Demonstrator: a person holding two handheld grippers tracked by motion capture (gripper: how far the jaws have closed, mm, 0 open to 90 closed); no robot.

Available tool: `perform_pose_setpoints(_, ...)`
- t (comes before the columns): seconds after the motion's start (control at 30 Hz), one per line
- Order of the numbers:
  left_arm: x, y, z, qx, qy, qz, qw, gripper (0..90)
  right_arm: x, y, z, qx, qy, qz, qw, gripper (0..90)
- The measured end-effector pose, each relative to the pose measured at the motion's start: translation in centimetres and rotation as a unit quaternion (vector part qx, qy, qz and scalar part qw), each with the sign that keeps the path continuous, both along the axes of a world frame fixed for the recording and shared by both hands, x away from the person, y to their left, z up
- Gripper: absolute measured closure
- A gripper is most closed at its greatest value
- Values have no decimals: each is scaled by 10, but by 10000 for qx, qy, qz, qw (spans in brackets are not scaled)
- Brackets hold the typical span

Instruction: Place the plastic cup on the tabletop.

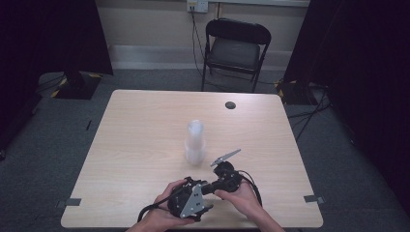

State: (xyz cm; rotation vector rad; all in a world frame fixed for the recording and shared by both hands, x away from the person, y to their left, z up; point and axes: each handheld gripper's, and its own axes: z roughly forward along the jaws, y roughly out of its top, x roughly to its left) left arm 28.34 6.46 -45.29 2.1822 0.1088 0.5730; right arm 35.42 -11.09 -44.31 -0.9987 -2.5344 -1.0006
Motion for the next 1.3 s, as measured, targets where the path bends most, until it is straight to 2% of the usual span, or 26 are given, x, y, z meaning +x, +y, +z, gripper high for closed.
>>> perform_pose_setpoints(0.1, 1, 2, -1, -137, 76, 63, 9999, 283, 1, -1, 0, 20, -10, -34, 10000, 830)
perform_pose_setpoints(0.17, 3, 4, 0, -135, 66, 64, 9999, 285, 2, -2, 0, 52, -27, -71, 10000, 787)
perform_pose_setpoints(0.23, 4, 6, 0, -259, 120, 116, 9995, 285, 2, -2, 0, 88, -39, -88, 9999, 775)
perform_pose_setpoints(0.37, 7, 10, 0, -348, 352, 166, 9986, 282, 2, -4, 2, 237, -177, -130, 9995, 731)
perform_pose_setpoints(0.57, 7, 11, 1, -524, 455, 211, 9974, 283, 2, -10, 4, 365, -302, -215, 9986, 669)
perform_pose_setpoints(0.63, 9, 12, 0, -561, 493, 276, 9968, 283, 2, -12, 5, 389, -389, -247, 9982, 610)
perform_pose_setpoints(0.7, 11, 13, -1, -581, 551, 329, 9962, 284, 2, -14, 5, 413, -445, -270, 9978, 603)
perform_pose_setpoints(0.8, 12, 15, -1, -710, 627, 402, 9947, 284, 2, -15, 7, 475, -520, -322, 9970, 584)
perform_pose_setpoints(1.0, 20, 22, 0, -769, 829, 526, 9922, 286, 3, -17, 11, 697, -725, -345, 9943, 549)
perform_pose_setpoints(1.03, 20, 22, 0, -821, 880, 552, 9912, 286, 3, -18, 11, 796, -766, -349, 9933, 542)
perform_pose_setpoints(1.2, 21, 28, 0, -891, 919, 622, 9898, 286, 2, -22, 15, 1009, -953, -399, 9895, 527)
perform_pose_setpoints(1.27, 22, 31, -1, -955, 1002, 676, 9881, 286, 2, -23, 17, 1069, -1018, -418, 9882, 517)
perform_pose_setpoints(1.3, 22, 32, -2, -1082, 1096, 709, 9855, 286, 2, -24, 18, 1100, -1056, -443, 9873, 511)
